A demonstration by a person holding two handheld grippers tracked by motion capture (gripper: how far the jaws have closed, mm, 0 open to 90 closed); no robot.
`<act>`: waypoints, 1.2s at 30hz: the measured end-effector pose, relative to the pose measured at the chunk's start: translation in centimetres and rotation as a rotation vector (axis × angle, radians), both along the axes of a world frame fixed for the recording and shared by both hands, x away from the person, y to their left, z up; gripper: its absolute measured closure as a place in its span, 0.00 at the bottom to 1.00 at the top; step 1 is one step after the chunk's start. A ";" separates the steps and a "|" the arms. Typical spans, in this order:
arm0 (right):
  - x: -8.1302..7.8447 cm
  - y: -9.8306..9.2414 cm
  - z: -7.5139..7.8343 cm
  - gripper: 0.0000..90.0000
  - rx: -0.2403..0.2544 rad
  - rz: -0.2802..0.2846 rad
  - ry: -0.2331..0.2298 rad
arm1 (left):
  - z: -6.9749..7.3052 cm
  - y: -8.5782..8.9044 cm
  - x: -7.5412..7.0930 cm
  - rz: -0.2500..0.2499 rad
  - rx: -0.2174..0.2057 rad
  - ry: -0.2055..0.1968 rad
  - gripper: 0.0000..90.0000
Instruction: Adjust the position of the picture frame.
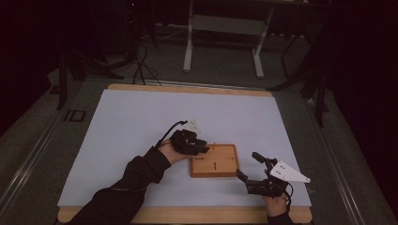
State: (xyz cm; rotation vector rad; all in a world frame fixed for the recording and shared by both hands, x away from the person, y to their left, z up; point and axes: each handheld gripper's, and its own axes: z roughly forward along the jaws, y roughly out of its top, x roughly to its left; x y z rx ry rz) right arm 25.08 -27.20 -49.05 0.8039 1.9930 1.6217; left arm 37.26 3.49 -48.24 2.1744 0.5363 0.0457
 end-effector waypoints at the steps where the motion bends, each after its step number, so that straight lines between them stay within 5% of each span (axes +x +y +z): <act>1: 0.0 0.0 0.0 0.12 0.000 0.000 0.000 | -0.1 -0.1 0.0 -0.002 0.005 -0.005 0.71; 20: 0.0 -0.1 0.0 0.12 0.000 0.009 0.007 | -1.7 -2.8 1.4 0.056 0.066 -0.049 0.68; 30: 0.0 -0.1 -0.1 0.12 0.000 0.011 0.013 | -1.8 -3.7 1.7 0.064 0.062 -0.048 0.67; 36: 0.0 -0.1 0.0 0.13 -0.002 0.013 0.009 | -2.0 -4.0 1.8 0.062 0.078 -0.041 0.77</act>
